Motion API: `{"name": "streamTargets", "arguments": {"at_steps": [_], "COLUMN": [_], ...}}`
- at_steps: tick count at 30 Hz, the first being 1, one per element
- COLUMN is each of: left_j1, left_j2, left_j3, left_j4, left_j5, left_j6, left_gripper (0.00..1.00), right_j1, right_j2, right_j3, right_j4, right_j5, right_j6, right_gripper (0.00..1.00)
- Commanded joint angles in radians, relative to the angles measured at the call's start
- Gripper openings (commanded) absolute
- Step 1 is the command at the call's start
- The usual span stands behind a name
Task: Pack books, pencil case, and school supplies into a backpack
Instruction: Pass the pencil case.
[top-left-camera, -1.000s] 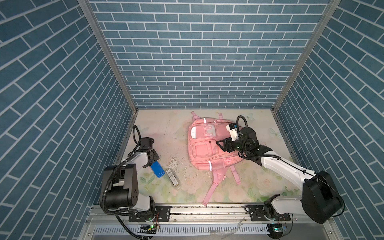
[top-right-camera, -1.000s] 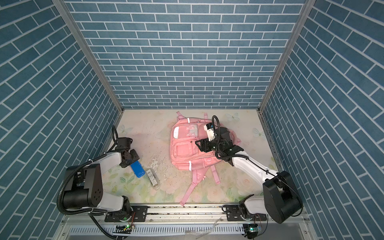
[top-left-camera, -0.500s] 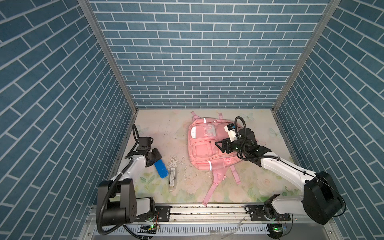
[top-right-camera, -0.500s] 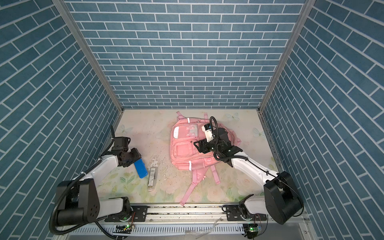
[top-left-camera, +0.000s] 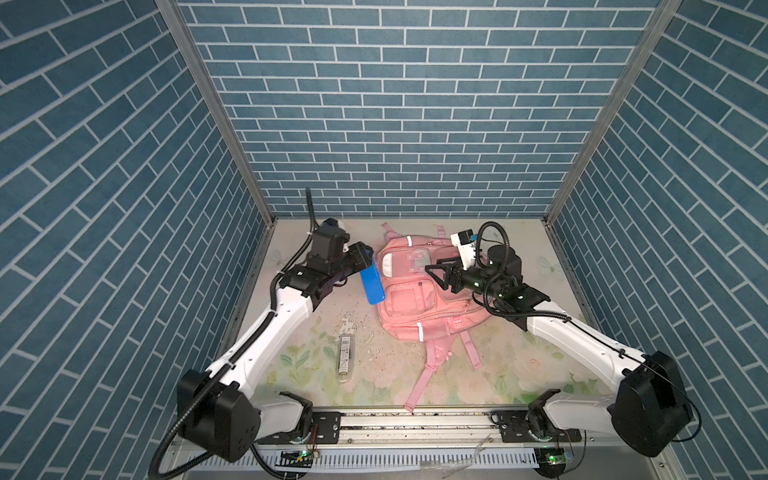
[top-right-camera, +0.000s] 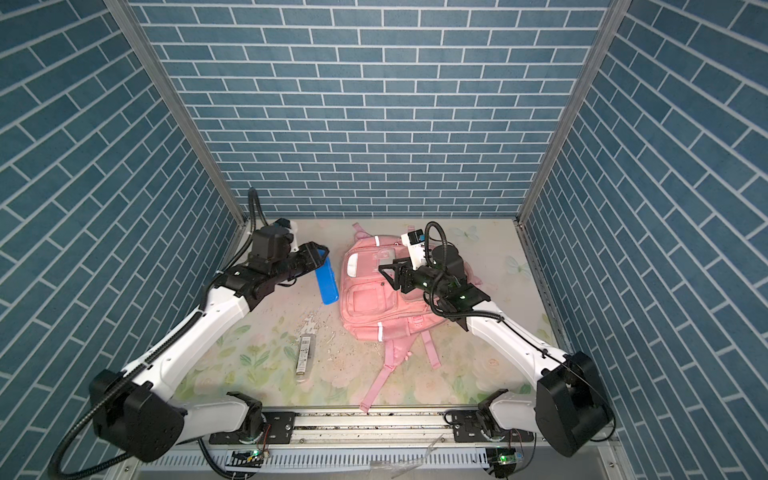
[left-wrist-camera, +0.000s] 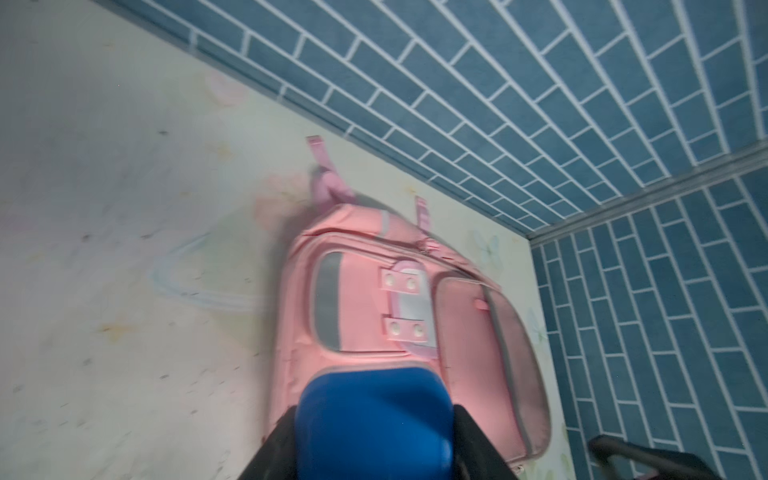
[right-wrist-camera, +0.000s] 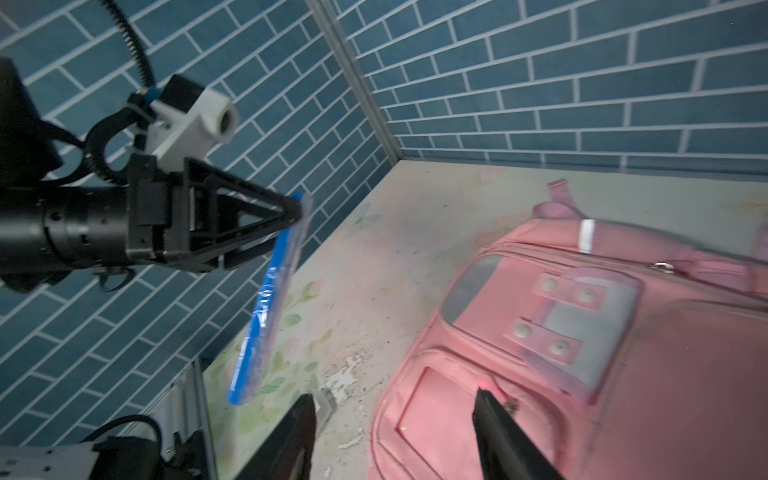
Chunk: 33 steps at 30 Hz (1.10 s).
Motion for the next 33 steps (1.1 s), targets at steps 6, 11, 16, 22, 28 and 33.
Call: {"name": "streamTargets", "arguments": {"at_steps": [6,11,16,22,28,33], "left_j1": [-0.151,-0.181,-0.198,-0.213,-0.225,-0.320], "left_j2": [0.116,0.111,0.105,0.081,0.050,0.148], "left_j3": [0.136,0.131,0.130,0.133,0.198,0.260], "left_j4": [0.126,0.167,0.170,0.125,0.046,0.001], "left_j5": [-0.024,-0.032,-0.041,-0.106,-0.253,-0.312], "left_j6": [-0.050,-0.064,-0.067,-0.026,0.100,0.159], "left_gripper": [0.25,0.25,0.26,0.55,0.74,0.73], "right_j1": [0.112,0.125,0.141,0.142,0.025,-0.230], "right_j2": [0.040,0.037,0.036,-0.002,-0.119,-0.232], "right_j3": [-0.030,-0.058,-0.062,-0.064,-0.126,-0.174], "right_j4": [0.206,0.205,0.195,0.168,0.067,-0.128], "right_j5": [0.039,0.080,0.099,0.114,0.142,0.131], "right_j6": [0.141,0.174,0.197,0.207,0.226,0.211], "right_gripper": [0.60,0.55,0.32,0.11,0.07,0.05]}}
